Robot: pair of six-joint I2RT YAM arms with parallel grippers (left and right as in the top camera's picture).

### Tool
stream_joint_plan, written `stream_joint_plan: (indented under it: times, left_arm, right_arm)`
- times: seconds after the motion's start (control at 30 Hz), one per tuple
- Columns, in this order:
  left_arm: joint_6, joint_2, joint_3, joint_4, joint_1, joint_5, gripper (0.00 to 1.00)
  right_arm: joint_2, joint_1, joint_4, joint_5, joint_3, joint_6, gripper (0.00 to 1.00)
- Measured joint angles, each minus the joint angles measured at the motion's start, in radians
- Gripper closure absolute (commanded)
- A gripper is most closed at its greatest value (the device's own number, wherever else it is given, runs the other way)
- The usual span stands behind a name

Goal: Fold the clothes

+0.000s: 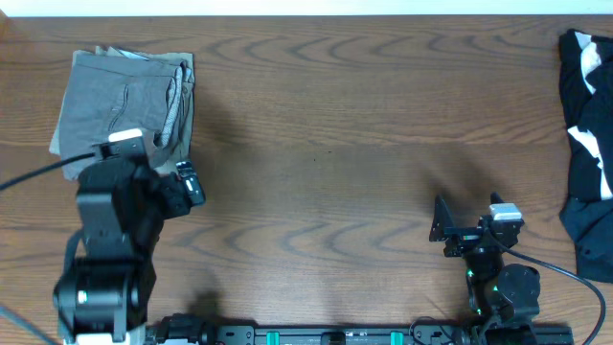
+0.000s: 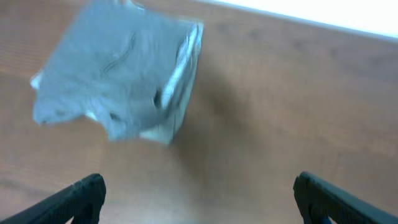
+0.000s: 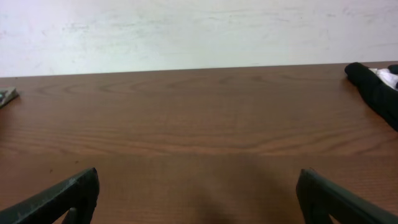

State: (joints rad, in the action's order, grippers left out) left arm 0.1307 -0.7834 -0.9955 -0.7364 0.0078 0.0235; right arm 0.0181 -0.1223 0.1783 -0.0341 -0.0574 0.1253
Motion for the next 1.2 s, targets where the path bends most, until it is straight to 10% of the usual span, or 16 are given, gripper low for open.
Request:
stream_joint_plan:
  times: [0.43,1.2]
  left_arm:
    - [0.0,0.438,0.518,0.529,0.057,0.006,0.02]
    - [0.0,0.772,0.852,0.641,0.082,-0.024,0.02]
  right_arm:
    - [0.0,0.0,0.0,0.0,0.001,0.0,0.01]
    - [0.0,0.0,0.0,0.0,0.001,0.0,0.01]
